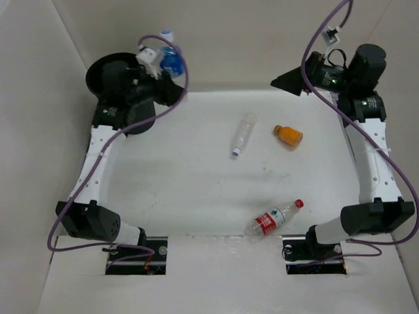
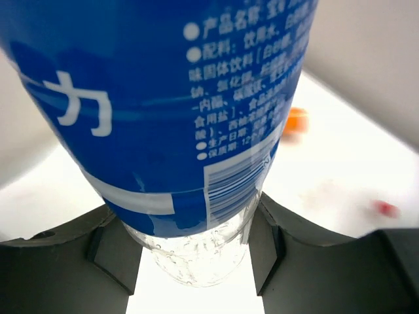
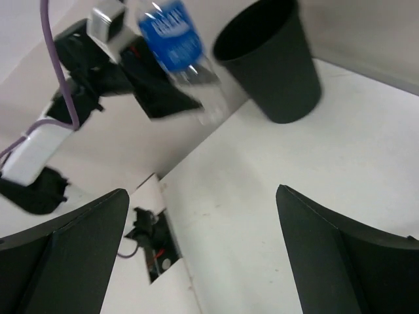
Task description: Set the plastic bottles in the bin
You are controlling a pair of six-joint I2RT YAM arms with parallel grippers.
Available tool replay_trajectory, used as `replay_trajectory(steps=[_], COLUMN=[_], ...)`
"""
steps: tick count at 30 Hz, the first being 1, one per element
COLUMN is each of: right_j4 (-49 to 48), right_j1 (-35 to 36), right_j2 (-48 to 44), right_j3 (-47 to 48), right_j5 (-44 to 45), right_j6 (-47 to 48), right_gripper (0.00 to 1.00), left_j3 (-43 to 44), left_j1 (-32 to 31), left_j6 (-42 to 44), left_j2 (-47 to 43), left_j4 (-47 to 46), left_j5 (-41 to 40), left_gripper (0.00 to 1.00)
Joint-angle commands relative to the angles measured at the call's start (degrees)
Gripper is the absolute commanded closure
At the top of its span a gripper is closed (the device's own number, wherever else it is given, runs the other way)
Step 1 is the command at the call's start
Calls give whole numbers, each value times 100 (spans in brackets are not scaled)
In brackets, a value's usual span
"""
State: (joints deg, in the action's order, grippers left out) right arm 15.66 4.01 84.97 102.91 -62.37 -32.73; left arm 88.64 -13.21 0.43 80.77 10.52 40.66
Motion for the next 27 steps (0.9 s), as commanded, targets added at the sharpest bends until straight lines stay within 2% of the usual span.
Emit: replay_trajectory(steps=[1, 6, 13, 16, 18, 19, 21, 22, 27], right_j4=[-528, -555, -187, 199, 620, 849, 1271, 1429, 2291], right_j1=[-448, -836, -1082, -1266, -1346, -1363, -1355, -1337, -1127], right_j2=[-656, -1236, -2167, -2563, -2757, -2845, -2985, -3038, -3057], right_j3=[-498, -1378, -2020, -2310, -2398, -2416, -2425, -2451, -2811], right_j5=[-48, -39, -30, -21, -30, -12, 145, 303, 1655], right_j6=[161, 232, 258, 460, 705, 863, 1206, 1382, 2410], right_gripper=[0, 0, 0, 0, 0, 0, 0, 0, 0], left_j3=[785, 1059, 830, 979, 1128, 1225, 1252, 1261, 1533], left_j1=[1094, 2431, 3031, 3110, 3154, 3171, 3189, 3189, 3172], left_j6=[765, 924, 1345, 1486, 1548, 1574, 1583, 1575, 1399], left_j2=[-45, 386, 1317, 1826, 2125, 2240, 2311, 2320, 1961], left_j4=[-112, -839, -1887, -2133, -2204, -2178, -2256, -2317, -2423], left_j5=[38, 21, -374, -629, -778, -866, -990, -1034, -1289], left_gripper=[100, 100, 99, 92, 80, 67, 14, 0, 0])
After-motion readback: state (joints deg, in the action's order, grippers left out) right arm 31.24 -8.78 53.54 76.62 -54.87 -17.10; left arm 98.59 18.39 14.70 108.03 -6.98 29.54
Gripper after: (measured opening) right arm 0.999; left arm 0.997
